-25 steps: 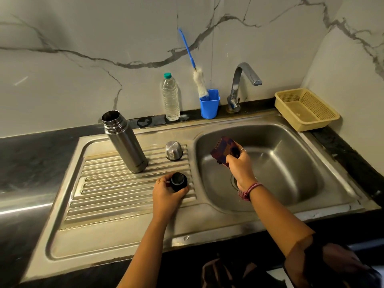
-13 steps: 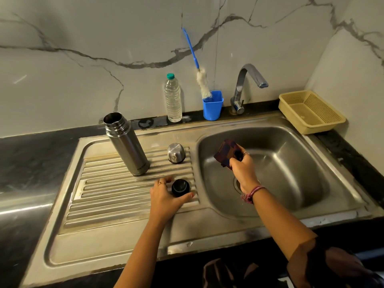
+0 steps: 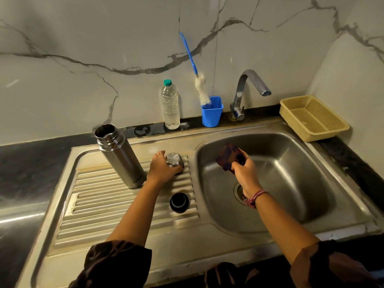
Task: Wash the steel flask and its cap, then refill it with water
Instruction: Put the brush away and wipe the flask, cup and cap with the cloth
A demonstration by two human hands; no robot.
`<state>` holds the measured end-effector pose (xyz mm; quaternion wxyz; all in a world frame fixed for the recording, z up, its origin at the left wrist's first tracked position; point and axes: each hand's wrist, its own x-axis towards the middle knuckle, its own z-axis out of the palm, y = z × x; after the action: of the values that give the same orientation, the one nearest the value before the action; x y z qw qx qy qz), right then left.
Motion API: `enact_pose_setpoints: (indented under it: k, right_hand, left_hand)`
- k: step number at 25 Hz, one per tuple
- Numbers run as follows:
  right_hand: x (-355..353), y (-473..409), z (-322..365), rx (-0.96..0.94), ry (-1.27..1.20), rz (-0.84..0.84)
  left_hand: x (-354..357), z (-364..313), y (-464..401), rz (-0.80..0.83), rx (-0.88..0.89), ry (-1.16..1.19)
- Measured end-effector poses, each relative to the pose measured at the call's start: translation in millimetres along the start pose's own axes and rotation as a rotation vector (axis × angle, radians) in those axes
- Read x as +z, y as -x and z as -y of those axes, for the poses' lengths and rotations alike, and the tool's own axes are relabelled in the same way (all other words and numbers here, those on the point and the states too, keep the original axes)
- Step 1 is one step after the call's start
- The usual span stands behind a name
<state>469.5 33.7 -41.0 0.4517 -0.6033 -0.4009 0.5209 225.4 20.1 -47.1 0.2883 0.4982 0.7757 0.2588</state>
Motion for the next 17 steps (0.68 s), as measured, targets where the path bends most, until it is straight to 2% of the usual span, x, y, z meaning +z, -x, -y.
enact_pose_setpoints:
  k: [5, 8, 12, 14, 17]
  right_hand:
    - [-3.1, -8.1, -5.4, 0.02, -0.01, 0.001]
    - [-7.0, -9.4, -8.1, 0.035, -0.018, -0.016]
    - [-16.4, -8.2, -10.0, 0.042, -0.036, -0.034]
    - [-24.0, -4.8, -5.9, 0.05, -0.011, -0.042]
    - [-38.9, 0.8, 3.9, 0.062, -0.02, -0.044]
  left_hand:
    - [7.6, 4.5, -11.5, -0.019, 0.042, -0.054]
    - [8.1, -1.3, -10.5, -0.025, 0.057, -0.014]
    - [12.3, -33.5, -6.5, 0.048, 0.079, 0.075]
    - [16.9, -59.0, 0.2, 0.129, 0.028, 0.192]
    - [25.4, -98.3, 17.4, 0.3, -0.163, 0.644]
